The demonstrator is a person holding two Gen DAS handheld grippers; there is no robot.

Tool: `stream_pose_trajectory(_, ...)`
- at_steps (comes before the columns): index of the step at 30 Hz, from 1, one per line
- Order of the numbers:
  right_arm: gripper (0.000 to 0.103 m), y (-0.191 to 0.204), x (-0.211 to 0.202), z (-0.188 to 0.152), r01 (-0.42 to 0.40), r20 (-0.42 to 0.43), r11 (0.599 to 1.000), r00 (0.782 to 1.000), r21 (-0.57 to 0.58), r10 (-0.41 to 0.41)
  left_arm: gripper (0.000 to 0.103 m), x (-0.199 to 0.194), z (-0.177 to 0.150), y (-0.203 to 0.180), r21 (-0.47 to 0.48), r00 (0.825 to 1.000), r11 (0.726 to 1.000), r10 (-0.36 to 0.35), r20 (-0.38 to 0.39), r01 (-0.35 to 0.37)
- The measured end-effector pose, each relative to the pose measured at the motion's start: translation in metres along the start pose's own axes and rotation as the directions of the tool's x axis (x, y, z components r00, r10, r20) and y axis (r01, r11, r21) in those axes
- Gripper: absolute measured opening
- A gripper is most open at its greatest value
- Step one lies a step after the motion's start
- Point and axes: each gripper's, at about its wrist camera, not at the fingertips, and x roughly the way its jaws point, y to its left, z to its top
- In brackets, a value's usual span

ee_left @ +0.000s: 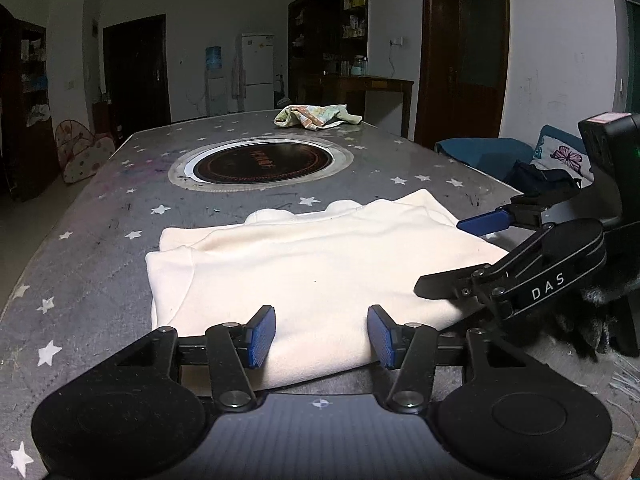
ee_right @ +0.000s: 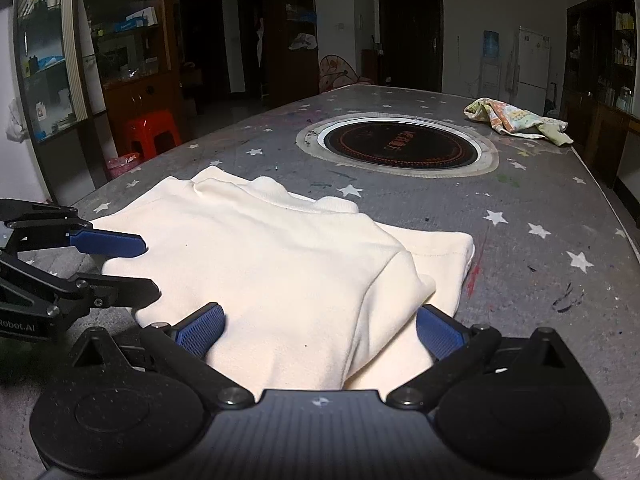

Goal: Fold clothes

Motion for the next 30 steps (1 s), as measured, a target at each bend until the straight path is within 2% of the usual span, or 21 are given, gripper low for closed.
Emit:
stream_pose_trajectory(10, 0.103, 0.000, -0.004, 0.005, -0.012, -0.006, 1.000, 1.000, 0.022, 0.012, 0.056, 0.001, -0.001, 0.001, -0.001, 1.000, 1.000, 0.003, 0.001, -0.003)
stream_pose_trajectory(14, 0.103, 0.008, -0.027, 0.012, -0.031, 0.072, 0.999, 0.997, 0.014, 0.030, 0.057, 0.001, -0.002, 0.001, 0.000, 1.000, 1.000, 0.003, 0.003, -0.003)
stream_pose_trajectory(17, 0.103, 0.015, -0.042, 0.016, -0.172, 0.121, 0.985, 0.978, 0.012, 0.169, 0.057, 0.001, -0.002, 0.000, -0.004, 1.000, 1.000, 0.001, 0.003, -0.001)
stream_pose_trajectory(22, 0.103, 0.014, -0.041, 0.015, -0.330, 0.088, 0.939, 0.943, 0.098, 0.322, 0.057, 0.001, -0.002, 0.001, -0.008, 1.000, 1.000, -0.001, 0.005, 0.001)
stream_pose_trajectory(26, 0.103, 0.008, -0.034, 0.005, -0.337, 0.024, 0.925, 0.941, 0.173, 0.338, 0.057, 0.001, -0.002, 0.001, -0.007, 1.000, 1.000, -0.001, 0.005, 0.001)
stream_pose_trajectory(30, 0.103, -0.005, -0.031, -0.007, -0.345, 0.030, 0.909, 0.937, 0.236, 0.348, 0.058, 0.001, -0.002, 0.002, -0.011, 1.000, 1.000, -0.004, 0.005, 0.004)
